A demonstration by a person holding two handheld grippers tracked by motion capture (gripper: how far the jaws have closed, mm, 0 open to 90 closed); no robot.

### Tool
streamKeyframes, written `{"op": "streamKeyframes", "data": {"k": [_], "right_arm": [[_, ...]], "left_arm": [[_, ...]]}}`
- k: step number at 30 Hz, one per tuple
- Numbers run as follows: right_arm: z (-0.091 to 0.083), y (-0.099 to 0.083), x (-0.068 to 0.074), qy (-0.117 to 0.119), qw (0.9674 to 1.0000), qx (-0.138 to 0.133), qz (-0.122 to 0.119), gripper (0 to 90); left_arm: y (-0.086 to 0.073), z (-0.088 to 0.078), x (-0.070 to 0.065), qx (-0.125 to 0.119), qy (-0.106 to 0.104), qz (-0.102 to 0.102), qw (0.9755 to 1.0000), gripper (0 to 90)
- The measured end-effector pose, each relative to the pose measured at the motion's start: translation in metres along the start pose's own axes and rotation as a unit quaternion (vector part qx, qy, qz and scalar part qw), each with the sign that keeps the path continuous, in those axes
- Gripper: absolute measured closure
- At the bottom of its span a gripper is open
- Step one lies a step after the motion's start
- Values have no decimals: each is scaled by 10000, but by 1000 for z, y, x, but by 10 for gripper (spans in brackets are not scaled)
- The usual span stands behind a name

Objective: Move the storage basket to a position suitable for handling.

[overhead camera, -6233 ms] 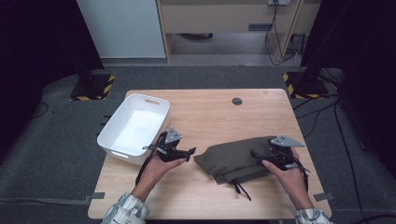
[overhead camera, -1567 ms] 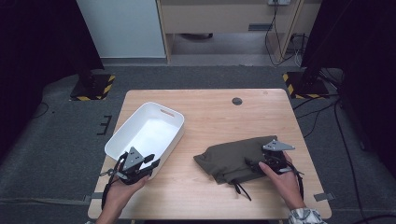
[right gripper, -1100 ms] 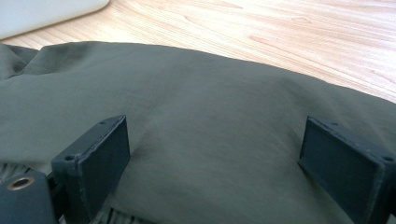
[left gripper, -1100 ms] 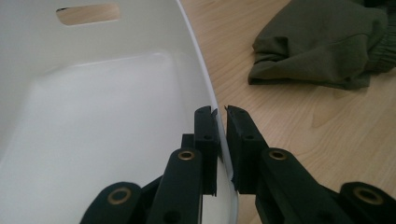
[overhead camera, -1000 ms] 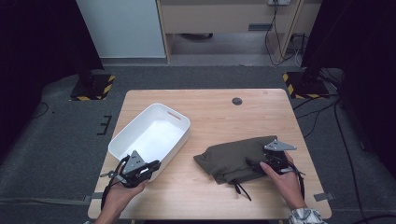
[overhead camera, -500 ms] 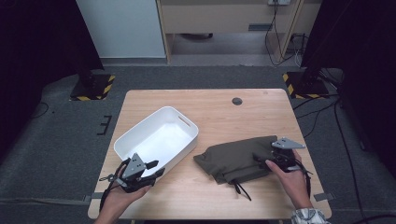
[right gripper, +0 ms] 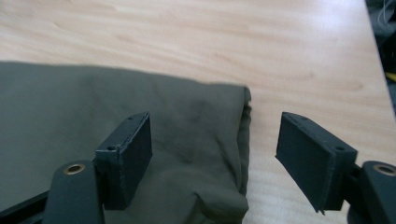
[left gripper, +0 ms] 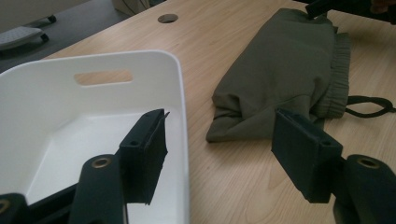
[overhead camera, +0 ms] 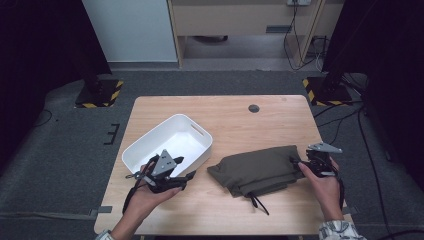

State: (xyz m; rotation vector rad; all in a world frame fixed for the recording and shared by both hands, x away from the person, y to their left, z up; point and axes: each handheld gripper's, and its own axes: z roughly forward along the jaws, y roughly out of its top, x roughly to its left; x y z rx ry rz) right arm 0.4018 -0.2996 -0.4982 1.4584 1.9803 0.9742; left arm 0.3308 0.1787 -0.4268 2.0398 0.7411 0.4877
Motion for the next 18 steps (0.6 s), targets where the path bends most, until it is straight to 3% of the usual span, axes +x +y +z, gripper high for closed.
{"op": "streamKeyframes", "data": {"k": [3,7,18], "right_arm": [[6,-3,-1,-39,9997,238,64,246],[15,-11,-3,9,9980,593,215,225],[22,-15,-3,87,9964,739,408,233]], "left_arm": [[7,12,-4,71,-119,116,9998,324],[12,25,-5,100,-174,113,9997,310],[18,45,4,111,-91,-65,9999,289]]}}
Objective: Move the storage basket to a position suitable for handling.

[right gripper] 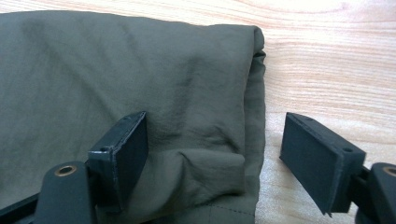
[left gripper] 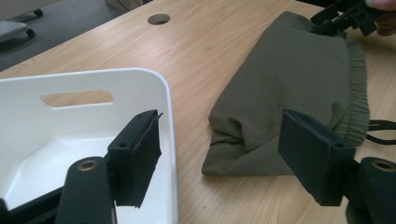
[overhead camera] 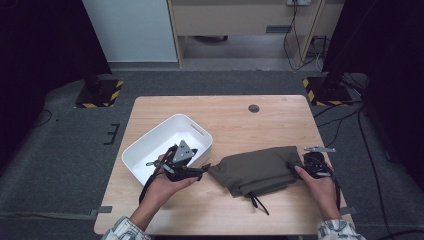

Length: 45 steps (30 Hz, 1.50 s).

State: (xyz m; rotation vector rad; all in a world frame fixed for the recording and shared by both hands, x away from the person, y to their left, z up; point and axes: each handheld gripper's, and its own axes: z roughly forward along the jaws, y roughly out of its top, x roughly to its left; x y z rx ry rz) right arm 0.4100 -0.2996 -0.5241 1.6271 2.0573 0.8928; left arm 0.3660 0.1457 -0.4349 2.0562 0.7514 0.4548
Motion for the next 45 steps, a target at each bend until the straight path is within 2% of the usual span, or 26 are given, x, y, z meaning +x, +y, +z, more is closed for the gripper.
{"op": "streamKeyframes", "data": {"k": [4,8,15,17,28,34,41,45], "right_arm": [[1,-2,-1,86,9999,-1,66,253],[1,-2,0,131,9999,-14,11,297],[0,-2,4,308,9994,-50,-129,484],[0,-2,5,268,9994,-56,-230,550],[2,0,8,295,9982,-50,-511,804],[3,1,7,322,9974,-58,-647,815],[4,3,-1,314,9973,-89,-653,815],[5,4,-6,287,9974,-117,-653,814]], "left_arm": [[-2,3,3,25,35,-43,10000,285],[-3,5,6,40,45,-118,9999,284],[-1,6,3,8,47,-103,9999,282],[-1,6,2,15,53,-96,9999,282],[8,13,-20,-42,-129,38,9999,282],[13,22,-32,10,-205,160,9997,283],[14,34,-45,95,-297,261,9992,290],[11,50,-51,191,-379,264,9988,276]]}}
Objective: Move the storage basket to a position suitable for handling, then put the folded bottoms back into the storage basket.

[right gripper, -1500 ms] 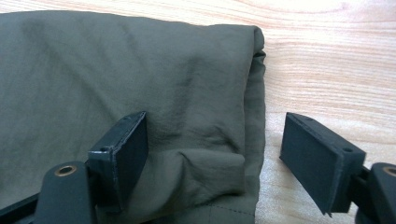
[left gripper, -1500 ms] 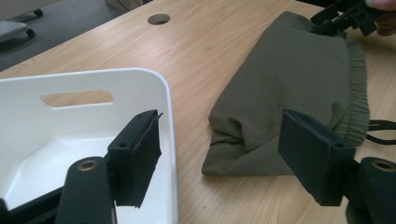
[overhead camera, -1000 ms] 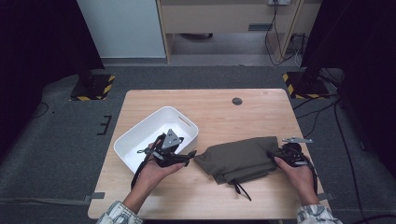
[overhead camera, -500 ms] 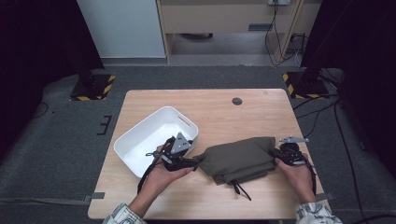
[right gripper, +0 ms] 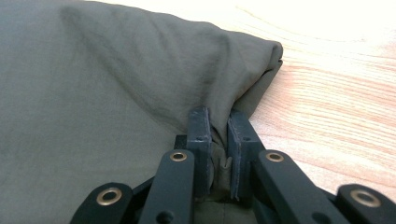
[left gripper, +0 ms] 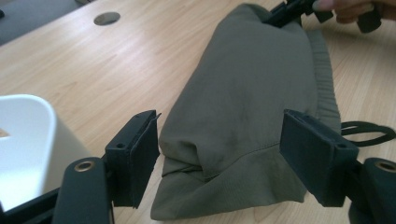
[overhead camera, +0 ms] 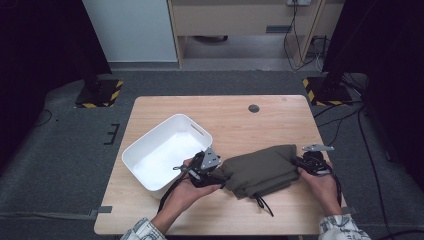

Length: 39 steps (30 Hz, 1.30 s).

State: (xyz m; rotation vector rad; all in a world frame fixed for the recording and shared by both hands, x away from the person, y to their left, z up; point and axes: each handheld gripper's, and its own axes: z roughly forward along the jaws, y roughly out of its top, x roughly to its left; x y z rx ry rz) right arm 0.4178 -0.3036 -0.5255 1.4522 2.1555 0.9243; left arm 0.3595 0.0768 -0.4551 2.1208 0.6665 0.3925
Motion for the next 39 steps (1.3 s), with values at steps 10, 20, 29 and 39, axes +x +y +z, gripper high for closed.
{"op": "streamKeyframes", "data": {"k": [10,20,29,39], "right_arm": [[4,1,-12,34,9998,-135,105,808],[5,1,-15,-11,9998,-188,61,808],[5,0,-12,-129,9997,-198,-16,808],[4,-1,-12,-93,9997,-210,38,804]], "left_arm": [[-8,27,-9,140,28,12,9999,270],[-22,45,-13,324,108,18,9994,284],[-29,56,-17,425,89,68,9990,485],[-38,65,-18,602,26,42,9982,546]]}}
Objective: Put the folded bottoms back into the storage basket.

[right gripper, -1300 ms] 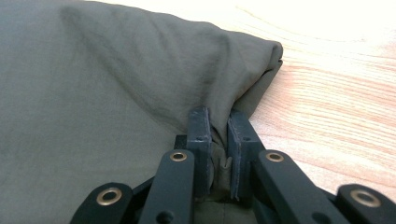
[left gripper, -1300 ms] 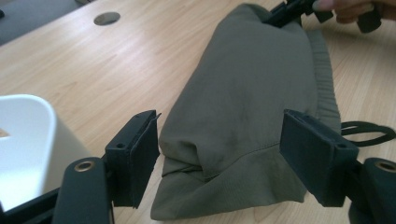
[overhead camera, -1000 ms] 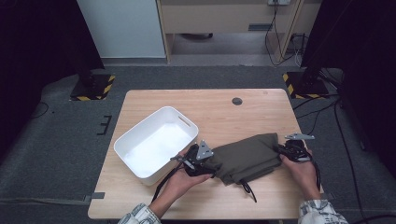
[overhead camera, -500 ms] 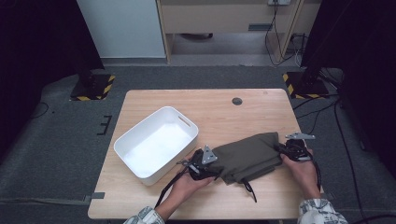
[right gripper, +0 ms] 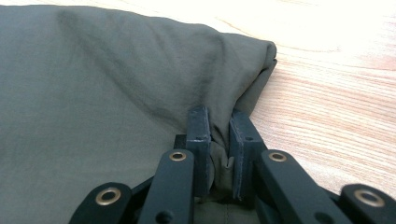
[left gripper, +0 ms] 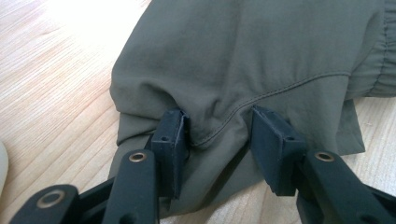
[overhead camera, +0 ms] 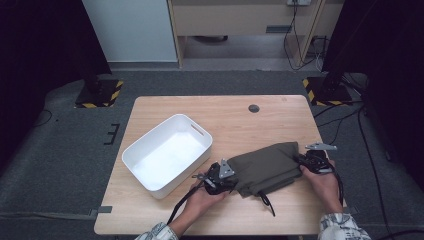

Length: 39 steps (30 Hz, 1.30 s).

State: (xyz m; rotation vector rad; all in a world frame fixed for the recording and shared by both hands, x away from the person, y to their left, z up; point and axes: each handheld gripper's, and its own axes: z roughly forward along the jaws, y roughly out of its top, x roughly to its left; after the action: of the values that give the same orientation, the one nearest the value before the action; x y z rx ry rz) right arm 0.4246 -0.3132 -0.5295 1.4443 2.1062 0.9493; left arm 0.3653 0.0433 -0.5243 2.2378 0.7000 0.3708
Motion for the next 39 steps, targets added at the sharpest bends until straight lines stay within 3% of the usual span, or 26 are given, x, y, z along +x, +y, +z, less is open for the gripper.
{"op": "streamKeyframes", "data": {"k": [3,7,14,19,25,28,33,36,37,38,39], "right_arm": [[-1,0,-1,-25,10000,10,-56,801],[-3,-2,-4,-39,10000,9,-7,799],[-3,-3,-6,-31,10000,0,-16,795],[-3,-3,-6,-45,10000,3,-21,795],[-3,-3,-6,-41,10000,-1,-6,794],[-4,-3,-6,-39,10000,5,-14,795],[-4,-3,-6,-32,10000,4,-2,794],[-4,-3,-6,-38,10000,6,4,794],[-4,-3,-6,-38,10000,6,4,794],[-4,-3,-6,-46,10000,9,-3,795],[-4,-3,-6,-48,10000,9,-6,795]], "left_arm": [[-2,2,-4,11,-157,-110,9998,542],[1,2,-13,35,-239,45,9997,515],[9,-6,-3,-193,85,18,9998,253],[2,8,-1,99,11,7,10000,139],[-1,13,7,108,-36,-173,9998,58],[-2,16,10,165,-159,-363,9991,48],[-2,16,9,83,-258,-284,9992,72],[-2,14,7,13,-346,-226,9991,159],[-2,14,7,13,-346,-226,9991,215],[-2,12,5,-52,-497,-107,9987,311],[-2,12,4,-82,-513,-120,9986,341]]}}
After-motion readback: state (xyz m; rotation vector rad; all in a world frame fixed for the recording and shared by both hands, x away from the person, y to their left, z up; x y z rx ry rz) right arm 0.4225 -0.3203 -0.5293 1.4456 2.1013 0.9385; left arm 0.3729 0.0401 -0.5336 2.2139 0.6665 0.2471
